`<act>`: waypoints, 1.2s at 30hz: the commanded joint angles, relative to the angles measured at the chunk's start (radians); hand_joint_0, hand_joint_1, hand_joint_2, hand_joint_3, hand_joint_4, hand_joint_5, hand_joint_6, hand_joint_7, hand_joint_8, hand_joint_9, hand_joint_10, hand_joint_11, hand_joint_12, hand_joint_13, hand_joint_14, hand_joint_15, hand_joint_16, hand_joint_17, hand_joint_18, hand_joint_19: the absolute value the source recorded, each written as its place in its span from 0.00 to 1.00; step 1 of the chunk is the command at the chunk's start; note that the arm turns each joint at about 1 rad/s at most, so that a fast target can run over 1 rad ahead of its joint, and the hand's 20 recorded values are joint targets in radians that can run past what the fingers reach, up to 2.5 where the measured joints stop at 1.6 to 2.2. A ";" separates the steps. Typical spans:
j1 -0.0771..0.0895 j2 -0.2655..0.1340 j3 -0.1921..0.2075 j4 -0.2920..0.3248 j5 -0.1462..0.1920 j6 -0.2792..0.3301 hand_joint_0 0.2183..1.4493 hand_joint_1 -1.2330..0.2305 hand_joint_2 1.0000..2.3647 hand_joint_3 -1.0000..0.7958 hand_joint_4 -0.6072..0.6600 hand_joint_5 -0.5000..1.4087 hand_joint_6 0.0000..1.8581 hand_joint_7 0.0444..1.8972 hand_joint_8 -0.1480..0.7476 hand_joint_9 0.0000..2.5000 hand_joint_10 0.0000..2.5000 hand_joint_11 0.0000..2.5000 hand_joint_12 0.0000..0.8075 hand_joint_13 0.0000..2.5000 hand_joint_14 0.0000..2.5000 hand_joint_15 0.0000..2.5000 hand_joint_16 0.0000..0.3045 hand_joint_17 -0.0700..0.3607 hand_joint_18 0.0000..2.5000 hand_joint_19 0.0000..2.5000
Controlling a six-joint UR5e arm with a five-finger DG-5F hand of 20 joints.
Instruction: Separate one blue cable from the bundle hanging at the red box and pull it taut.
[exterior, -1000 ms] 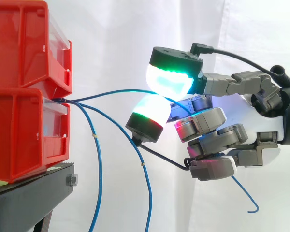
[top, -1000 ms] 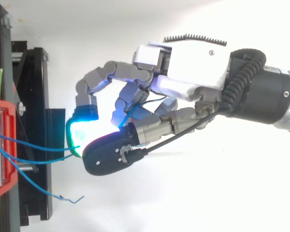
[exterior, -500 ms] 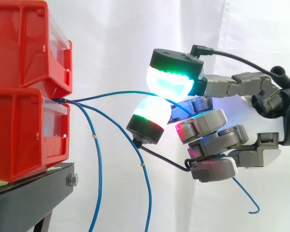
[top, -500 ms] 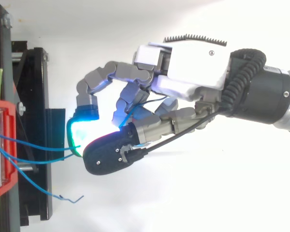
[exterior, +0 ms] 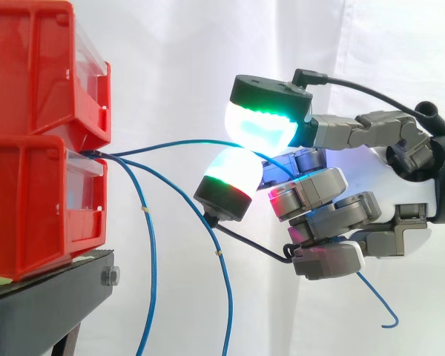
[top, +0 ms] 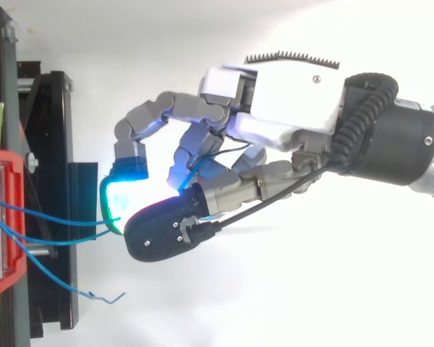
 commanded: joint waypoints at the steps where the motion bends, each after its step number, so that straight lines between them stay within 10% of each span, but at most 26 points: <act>1: 0.000 0.000 0.000 0.000 0.000 0.000 0.35 0.36 0.02 0.52 0.54 0.17 0.48 0.62 0.54 0.47 0.17 0.67 0.47 0.49 0.75 0.57 0.16 0.41 0.52 0.46; 36: 0.000 0.000 0.002 0.000 0.000 0.000 0.35 0.35 0.02 0.52 0.54 0.17 0.48 0.62 0.54 0.48 0.16 0.68 0.46 0.49 0.73 0.59 0.16 0.41 0.51 0.46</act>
